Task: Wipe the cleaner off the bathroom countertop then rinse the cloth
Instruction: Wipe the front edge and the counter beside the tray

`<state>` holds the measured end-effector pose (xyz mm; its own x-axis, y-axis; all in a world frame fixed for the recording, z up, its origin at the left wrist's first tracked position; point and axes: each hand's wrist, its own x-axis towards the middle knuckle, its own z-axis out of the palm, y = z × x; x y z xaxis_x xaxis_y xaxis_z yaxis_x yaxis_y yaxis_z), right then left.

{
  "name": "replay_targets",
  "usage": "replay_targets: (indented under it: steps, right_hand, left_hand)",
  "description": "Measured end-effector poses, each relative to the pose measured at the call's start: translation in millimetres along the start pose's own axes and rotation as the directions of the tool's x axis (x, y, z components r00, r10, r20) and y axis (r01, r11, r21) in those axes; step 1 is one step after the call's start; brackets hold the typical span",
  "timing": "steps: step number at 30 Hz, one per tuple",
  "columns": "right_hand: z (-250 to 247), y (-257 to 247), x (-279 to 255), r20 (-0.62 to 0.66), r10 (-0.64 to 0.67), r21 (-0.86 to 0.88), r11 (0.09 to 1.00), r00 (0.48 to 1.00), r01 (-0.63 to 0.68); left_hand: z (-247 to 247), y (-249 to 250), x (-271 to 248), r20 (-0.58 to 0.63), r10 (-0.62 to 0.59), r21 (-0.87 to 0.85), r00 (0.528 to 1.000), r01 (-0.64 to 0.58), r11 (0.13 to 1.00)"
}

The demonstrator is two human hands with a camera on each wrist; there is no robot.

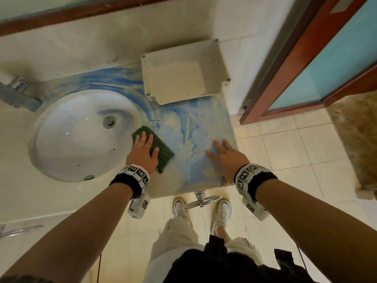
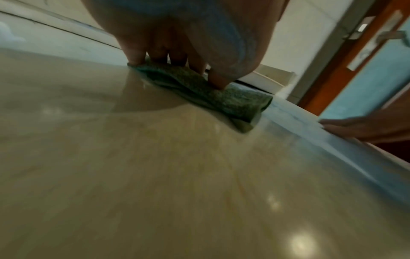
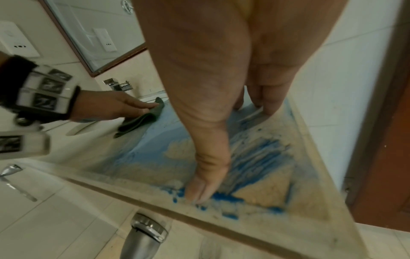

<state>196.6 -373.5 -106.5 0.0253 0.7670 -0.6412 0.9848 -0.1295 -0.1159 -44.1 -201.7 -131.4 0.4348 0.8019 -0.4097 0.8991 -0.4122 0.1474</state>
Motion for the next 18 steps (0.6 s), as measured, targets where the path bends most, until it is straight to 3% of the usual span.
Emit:
replay_targets:
  steps: [6, 10, 14, 18]
  right_hand:
    - [-5, -15, -1, -0.034, 0.088, 0.03, 0.996, 0.996, -0.087]
    - [-9, -26, 2, -0.034, 0.153, 0.108, 0.983, 0.988, -0.148]
    - [2, -32, -3, -0.03, 0.237, 0.196, 0.954, 0.971, -0.227]
    - [7, -38, -8, -0.017, 0.288, 0.204, 0.939, 0.957, -0.279]
  left_hand:
    - [21, -31, -64, 0.093, 0.153, 0.041, 0.984, -0.157, 0.987]
    - [4, -40, -29, 0.095, 0.248, 0.07, 0.964, -0.254, 0.965]
    - [-16, -30, 23, 0.098, 0.269, 0.111, 0.958, -0.28, 0.954]
    - [-17, -20, 28, 0.159, 0.294, 0.145, 0.943, -0.317, 0.937]
